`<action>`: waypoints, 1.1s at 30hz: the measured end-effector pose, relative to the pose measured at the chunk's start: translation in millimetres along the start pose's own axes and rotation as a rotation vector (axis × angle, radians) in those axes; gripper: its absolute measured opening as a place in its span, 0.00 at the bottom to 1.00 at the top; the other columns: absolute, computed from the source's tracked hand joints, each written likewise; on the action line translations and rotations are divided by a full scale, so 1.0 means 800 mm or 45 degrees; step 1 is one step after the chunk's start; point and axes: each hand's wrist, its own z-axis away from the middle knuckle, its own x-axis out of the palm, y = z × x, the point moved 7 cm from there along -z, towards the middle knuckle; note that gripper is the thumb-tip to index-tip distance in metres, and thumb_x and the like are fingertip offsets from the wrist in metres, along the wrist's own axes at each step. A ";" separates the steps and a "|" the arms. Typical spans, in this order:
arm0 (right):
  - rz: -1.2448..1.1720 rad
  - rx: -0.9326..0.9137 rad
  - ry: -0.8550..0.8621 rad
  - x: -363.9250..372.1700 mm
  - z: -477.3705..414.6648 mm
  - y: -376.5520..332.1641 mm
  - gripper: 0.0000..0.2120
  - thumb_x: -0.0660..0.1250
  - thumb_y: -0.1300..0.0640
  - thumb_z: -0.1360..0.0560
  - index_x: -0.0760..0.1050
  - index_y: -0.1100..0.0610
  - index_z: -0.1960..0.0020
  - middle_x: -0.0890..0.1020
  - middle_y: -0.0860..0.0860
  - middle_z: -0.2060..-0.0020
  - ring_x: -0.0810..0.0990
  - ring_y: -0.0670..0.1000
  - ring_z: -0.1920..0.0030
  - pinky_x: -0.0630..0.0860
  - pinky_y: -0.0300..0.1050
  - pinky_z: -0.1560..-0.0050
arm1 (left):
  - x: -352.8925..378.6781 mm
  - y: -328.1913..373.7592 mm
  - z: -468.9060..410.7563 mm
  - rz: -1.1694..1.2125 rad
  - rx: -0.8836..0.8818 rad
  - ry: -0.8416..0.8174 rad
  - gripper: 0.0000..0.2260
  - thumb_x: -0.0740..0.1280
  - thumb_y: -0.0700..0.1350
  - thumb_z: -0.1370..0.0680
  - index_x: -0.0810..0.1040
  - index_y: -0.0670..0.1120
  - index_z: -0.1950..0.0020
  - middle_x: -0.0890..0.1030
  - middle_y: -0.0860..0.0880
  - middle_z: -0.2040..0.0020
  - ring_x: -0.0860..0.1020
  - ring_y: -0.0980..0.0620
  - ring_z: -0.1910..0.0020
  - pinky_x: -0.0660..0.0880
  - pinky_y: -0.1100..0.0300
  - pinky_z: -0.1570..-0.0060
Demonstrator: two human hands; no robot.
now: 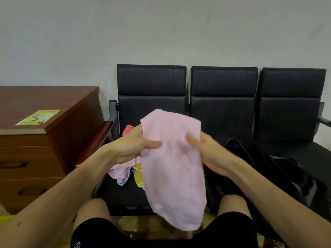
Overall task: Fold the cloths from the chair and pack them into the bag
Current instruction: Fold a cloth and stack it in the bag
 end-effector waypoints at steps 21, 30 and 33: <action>0.780 -0.297 0.402 -0.046 -0.016 -0.096 0.21 0.75 0.56 0.27 0.78 0.56 0.35 0.84 0.50 0.45 0.82 0.44 0.50 0.76 0.26 0.60 | -0.051 0.049 -0.011 -0.022 0.013 0.321 0.25 0.83 0.49 0.39 0.84 0.50 0.43 0.85 0.46 0.44 0.83 0.43 0.47 0.76 0.37 0.40; 1.116 -0.430 0.525 -0.055 -0.005 -0.111 0.15 0.78 0.55 0.30 0.84 0.55 0.44 0.86 0.49 0.52 0.83 0.45 0.54 0.78 0.36 0.51 | -0.044 0.061 -0.018 -0.676 0.142 0.323 0.18 0.80 0.41 0.32 0.85 0.51 0.44 0.84 0.50 0.48 0.83 0.45 0.50 0.83 0.45 0.53; 1.185 -0.449 0.554 -0.058 -0.004 -0.110 0.13 0.77 0.53 0.30 0.85 0.54 0.47 0.86 0.48 0.56 0.83 0.46 0.56 0.81 0.45 0.49 | -0.042 0.065 -0.020 -0.803 0.205 0.408 0.15 0.79 0.44 0.30 0.85 0.48 0.44 0.84 0.50 0.51 0.82 0.51 0.55 0.83 0.54 0.60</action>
